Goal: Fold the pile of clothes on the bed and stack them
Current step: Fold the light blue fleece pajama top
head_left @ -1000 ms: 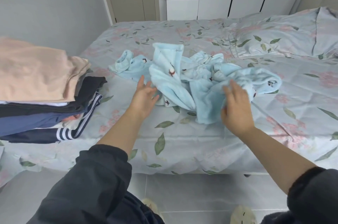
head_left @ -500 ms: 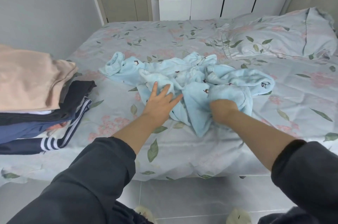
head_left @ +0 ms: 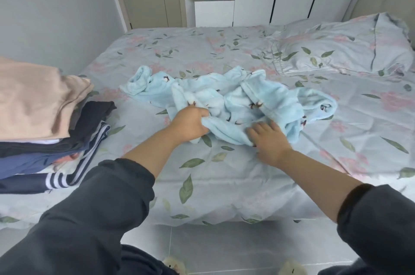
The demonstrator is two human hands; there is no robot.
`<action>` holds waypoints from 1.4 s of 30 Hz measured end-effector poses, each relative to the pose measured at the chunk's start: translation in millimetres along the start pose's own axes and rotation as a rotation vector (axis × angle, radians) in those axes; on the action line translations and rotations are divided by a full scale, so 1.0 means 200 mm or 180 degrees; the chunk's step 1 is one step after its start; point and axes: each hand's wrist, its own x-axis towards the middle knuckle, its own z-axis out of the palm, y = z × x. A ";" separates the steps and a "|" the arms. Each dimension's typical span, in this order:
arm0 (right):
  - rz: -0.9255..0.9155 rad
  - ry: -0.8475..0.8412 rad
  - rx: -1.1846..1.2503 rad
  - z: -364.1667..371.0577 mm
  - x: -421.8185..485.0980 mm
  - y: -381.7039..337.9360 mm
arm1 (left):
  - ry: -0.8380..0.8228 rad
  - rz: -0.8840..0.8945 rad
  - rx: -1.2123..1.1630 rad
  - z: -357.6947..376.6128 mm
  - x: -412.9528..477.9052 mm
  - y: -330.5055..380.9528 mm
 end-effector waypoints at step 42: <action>0.0666 -0.3371 0.0066 -0.11 -0.52 0.00 | -0.2870 -0.1021 0.2150 -0.04 -0.58 -0.20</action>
